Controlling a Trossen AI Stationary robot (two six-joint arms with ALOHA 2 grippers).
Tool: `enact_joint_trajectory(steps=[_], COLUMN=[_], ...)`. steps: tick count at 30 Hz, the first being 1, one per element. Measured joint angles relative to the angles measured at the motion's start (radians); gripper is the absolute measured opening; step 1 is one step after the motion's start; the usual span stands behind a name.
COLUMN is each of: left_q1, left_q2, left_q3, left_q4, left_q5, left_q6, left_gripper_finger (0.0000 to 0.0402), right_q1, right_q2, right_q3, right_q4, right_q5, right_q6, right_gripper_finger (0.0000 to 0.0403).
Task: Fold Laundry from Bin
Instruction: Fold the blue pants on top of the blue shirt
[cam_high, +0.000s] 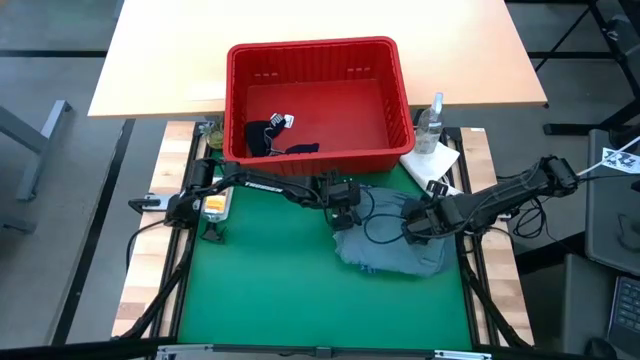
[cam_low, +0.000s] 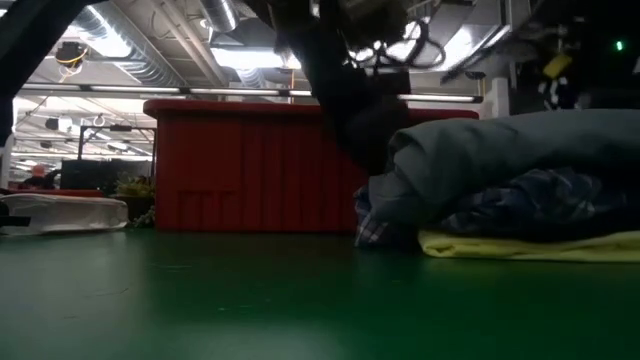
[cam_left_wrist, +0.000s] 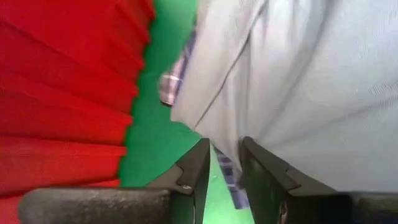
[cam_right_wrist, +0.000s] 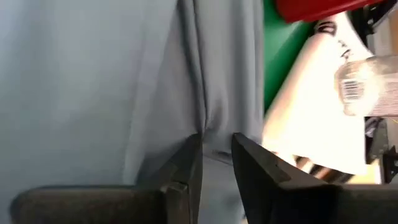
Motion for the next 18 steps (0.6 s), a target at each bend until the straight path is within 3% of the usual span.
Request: enact_joint_trajectory(steps=[8, 18], left_q1=[-0.034, -0.078], left_q2=[-0.101, -0.116], left_q3=[0.0, 0.0], left_q4=[-0.01, 0.013], left_q5=[0.006, 0.011], left_q6=[0.0, 0.006], left_gripper_finger=[0.0061, 0.0043], right_q1=[0.001, 0.0], right_q2=[0.0, 0.024], right_q3=[0.207, 0.255], right_q4=[-0.141, 0.142], right_q5=[0.014, 0.121], right_q6=[-0.001, -0.189], right_gripper_finger=[0.0088, 0.0088])
